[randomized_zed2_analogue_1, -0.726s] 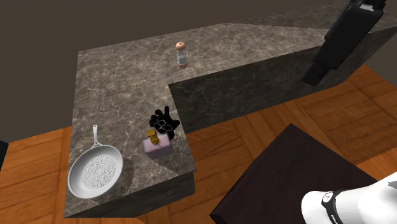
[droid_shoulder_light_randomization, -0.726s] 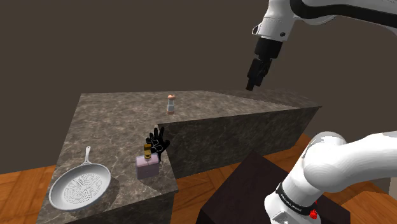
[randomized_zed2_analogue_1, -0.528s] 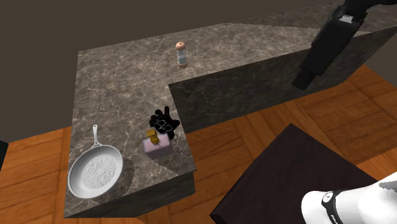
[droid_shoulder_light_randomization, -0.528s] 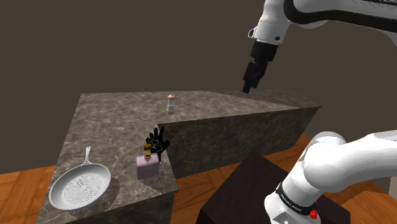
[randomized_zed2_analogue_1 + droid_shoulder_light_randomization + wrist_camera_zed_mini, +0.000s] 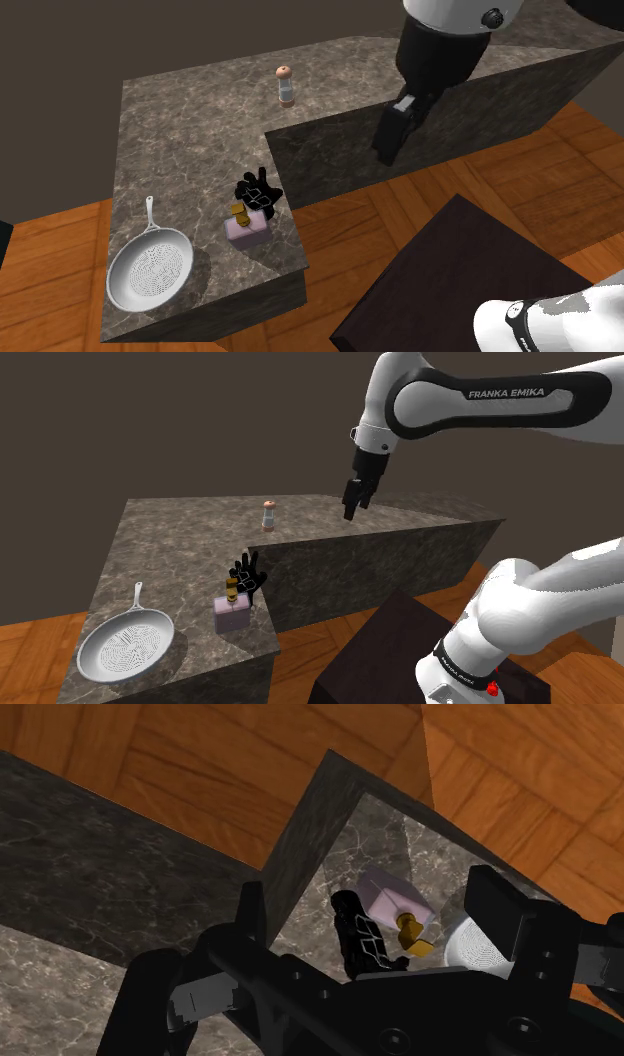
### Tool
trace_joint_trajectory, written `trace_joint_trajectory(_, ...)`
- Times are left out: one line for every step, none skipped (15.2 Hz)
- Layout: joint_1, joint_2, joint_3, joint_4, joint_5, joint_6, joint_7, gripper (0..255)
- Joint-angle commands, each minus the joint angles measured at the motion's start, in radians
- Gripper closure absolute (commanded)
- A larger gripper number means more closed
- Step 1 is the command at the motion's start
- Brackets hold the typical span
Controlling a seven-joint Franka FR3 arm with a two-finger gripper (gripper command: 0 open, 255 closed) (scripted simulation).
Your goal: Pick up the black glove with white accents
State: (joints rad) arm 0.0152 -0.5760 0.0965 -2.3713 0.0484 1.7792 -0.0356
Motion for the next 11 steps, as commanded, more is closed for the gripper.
trace_joint_trajectory(0.003, 0.052, 0.019, -0.014, -0.008, 0.07, 0.011, 0)
trace_joint_trajectory(0.003, 0.081, 0.029, -0.017, -0.014, 0.102, 0.017, 0)
trace_joint_trajectory(0.003, 0.112, 0.038, -0.018, -0.02, 0.135, 0.023, 0)
trace_joint_trajectory(0.003, 0.144, 0.047, -0.017, -0.028, 0.166, 0.03, 0)
trace_joint_trajectory(0.002, 0.176, 0.056, -0.015, -0.036, 0.197, 0.038, 0)
trace_joint_trajectory(0.002, 0.21, 0.064, -0.012, -0.046, 0.227, 0.046, 0)
trace_joint_trajectory(0.001, 0.245, 0.073, -0.007, -0.056, 0.257, 0.055, 0)
trace_joint_trajectory(0.0, 0.28, 0.081, -0.001, -0.068, 0.286, 0.065, 0)
trace_joint_trajectory(-0.002, 0.316, 0.089, 0.007, -0.081, 0.313, 0.075, 0)
trace_joint_trajectory(-0.003, 0.353, 0.097, 0.016, -0.096, 0.34, 0.087, 0)
trace_joint_trajectory(-0.004, 0.39, 0.104, 0.026, -0.112, 0.365, 0.099, 0)
